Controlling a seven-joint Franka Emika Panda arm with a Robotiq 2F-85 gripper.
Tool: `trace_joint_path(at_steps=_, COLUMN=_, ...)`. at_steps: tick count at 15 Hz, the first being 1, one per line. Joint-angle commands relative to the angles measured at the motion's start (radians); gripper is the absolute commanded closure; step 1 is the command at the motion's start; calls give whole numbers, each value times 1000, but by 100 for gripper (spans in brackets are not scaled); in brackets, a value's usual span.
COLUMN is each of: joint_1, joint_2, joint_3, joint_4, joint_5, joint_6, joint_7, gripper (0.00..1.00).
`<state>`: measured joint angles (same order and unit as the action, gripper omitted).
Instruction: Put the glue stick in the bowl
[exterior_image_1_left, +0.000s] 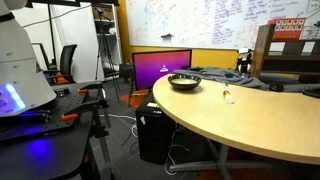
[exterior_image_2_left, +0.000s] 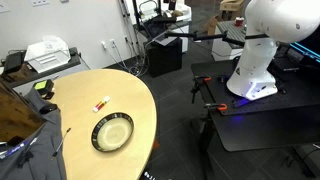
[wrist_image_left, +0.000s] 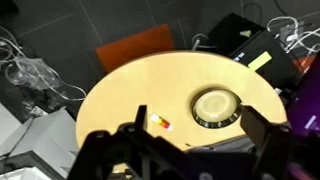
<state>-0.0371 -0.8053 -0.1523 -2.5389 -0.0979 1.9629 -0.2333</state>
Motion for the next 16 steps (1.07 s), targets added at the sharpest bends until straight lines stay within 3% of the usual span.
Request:
trace_joint_path(at_steps=1, joint_1=-1, joint_2=1, joint_3=1, joint_4=2, joint_5=1, joint_6=-2, joint_7=0, gripper=0)
trace_joint_path(at_steps=5, joint_1=-1, joint_2=1, joint_3=1, joint_4=2, joint_5=1, joint_6=-2, joint_7=0, gripper=0)
trace_joint_path(at_steps=7, joint_1=11, joint_2=61, joint_3=3, joint_4=21, joint_5=-17, joint_6=45, joint_7=-21, gripper=0)
trace_joint_path(at_steps=10, joint_1=56, joint_2=241, joint_3=-12, joint_4=90, joint_5=-12, joint_6=95, joint_7=-103, gripper=0)
trace_joint_path(at_steps=16, joint_1=71, joint_2=666, joint_3=15, joint_4=270, joint_5=-12, joint_6=380, joint_7=-211, gripper=0)
